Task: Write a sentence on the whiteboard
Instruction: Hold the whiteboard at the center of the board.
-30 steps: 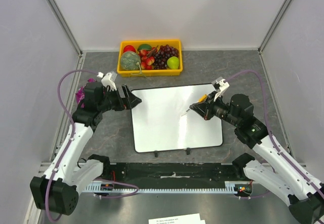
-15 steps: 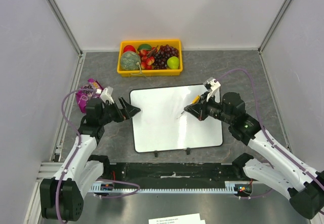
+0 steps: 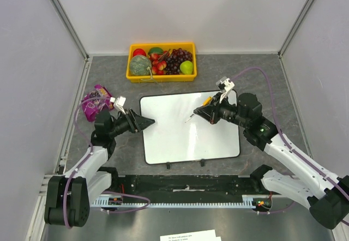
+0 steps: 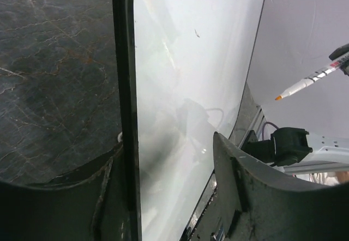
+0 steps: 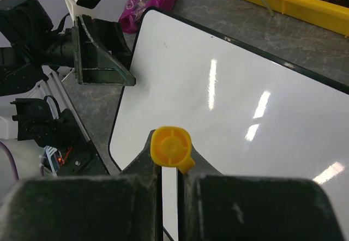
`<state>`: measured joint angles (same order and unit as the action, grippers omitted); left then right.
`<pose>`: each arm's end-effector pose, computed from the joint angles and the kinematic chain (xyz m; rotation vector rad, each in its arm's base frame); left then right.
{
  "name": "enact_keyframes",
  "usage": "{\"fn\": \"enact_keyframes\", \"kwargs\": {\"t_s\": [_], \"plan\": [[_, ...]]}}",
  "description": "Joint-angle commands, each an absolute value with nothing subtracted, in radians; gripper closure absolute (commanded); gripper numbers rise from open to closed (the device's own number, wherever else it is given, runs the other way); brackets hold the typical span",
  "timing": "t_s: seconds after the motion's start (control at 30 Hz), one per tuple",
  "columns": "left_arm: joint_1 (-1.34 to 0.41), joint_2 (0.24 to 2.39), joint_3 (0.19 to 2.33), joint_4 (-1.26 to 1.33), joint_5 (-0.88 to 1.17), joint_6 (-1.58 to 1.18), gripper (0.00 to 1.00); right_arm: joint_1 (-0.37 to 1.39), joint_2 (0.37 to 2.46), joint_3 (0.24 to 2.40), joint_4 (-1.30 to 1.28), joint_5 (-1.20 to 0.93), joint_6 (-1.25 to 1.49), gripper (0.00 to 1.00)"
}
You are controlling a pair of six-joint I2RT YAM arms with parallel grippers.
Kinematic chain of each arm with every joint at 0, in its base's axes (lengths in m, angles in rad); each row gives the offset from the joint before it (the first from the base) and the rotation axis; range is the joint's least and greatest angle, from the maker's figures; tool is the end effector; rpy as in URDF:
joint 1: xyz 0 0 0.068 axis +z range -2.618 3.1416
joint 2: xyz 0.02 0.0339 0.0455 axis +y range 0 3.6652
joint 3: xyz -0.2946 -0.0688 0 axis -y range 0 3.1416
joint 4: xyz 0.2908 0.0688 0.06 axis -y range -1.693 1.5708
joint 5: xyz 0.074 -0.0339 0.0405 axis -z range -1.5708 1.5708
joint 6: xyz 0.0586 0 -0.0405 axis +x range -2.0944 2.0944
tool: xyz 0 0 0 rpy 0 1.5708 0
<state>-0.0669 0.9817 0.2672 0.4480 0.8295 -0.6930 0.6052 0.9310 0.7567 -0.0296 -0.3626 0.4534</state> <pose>0.2215 -0.0582 0.1833 0.0219 1.9439 -1.2753 0.2078 0.1690 0.3324 -0.4208 1.8461 1.0664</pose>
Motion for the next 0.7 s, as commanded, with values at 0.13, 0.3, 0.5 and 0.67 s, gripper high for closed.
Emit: {"fn": "enact_keyframes", "kwargs": {"t_s": [0.13,0.3,0.5,0.67], "plan": [[-0.061,0.897,0.144,0.581,0.885,-0.7,0.45,0.629,0.972,0.831,0.032,-0.367,0.445,1.0],[-0.064,0.887,0.126,0.48,0.905,-0.605,0.56,0.649,0.994,0.83,0.051,-0.35,0.443,1.0],[-0.064,0.87,0.112,0.509,0.96,-0.592,0.7,0.698,1.02,0.853,0.069,-0.298,0.436,1.0],[-0.063,0.853,0.1,0.525,0.989,-0.598,0.93,0.761,1.043,0.899,0.058,-0.213,0.402,1.0]]}}
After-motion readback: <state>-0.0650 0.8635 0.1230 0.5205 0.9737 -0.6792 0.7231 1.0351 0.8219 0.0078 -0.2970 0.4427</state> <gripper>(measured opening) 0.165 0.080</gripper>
